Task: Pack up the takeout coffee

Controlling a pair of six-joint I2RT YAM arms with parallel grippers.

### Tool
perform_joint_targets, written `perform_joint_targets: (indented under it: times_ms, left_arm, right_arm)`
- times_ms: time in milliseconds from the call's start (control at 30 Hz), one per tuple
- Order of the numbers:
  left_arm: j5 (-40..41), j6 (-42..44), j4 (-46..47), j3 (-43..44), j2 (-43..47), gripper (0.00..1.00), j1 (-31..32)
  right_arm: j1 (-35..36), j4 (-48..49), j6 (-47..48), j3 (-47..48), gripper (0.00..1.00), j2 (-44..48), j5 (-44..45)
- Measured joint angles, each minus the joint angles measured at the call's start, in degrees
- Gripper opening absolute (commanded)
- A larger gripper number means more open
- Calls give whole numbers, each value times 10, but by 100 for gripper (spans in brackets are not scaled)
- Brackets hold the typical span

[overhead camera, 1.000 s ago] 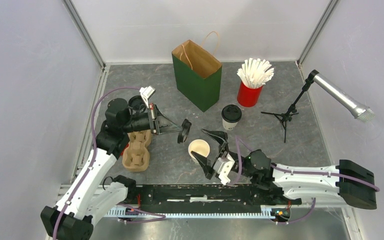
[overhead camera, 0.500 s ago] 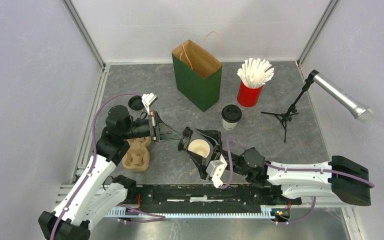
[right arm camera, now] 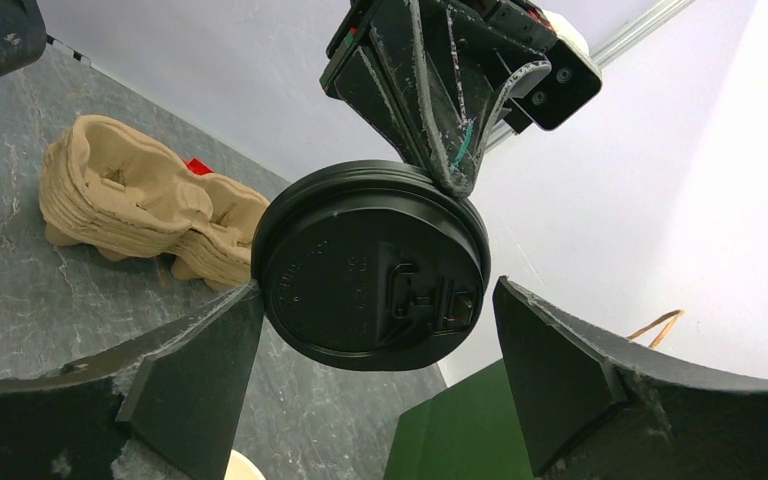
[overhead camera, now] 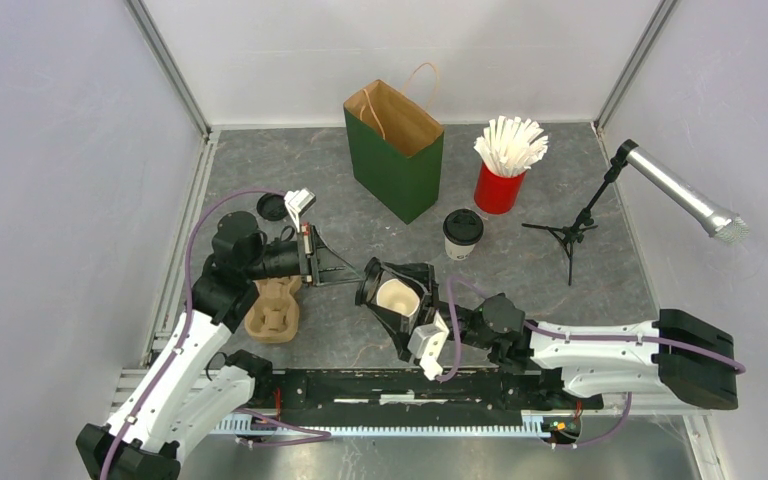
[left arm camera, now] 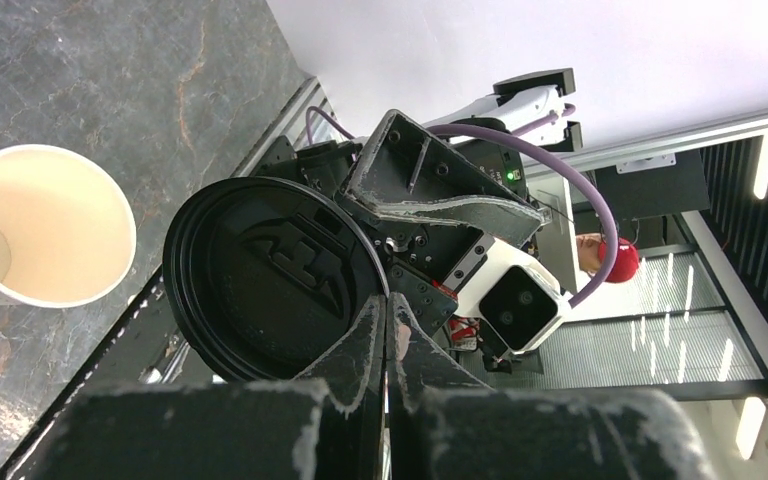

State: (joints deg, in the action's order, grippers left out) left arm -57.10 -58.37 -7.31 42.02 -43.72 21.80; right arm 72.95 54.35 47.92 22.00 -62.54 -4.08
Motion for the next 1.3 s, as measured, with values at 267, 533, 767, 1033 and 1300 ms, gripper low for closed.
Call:
perform_joint_targets:
  times_ms: [267,533,767,1033,1300]
  left_arm:
    - [0,1,-26,3,0,2,1]
    - [0,1,-33,4,0,2,1]
    - [0,1,-33,5,0,2,1]
    - [13,2,-37,7,6,63,1]
    - [130,122,-171,102,-9,99,2]
  right_arm:
    - [0,0,4,3,89,-14,-4]
    - [0,1,4,5,84,-26,-4]
    - [0,5,2,5,73,-28,-4]
    - [0,20,-15,5,72,-29,7]
    - [0,-80,-98,8,73,47,87]
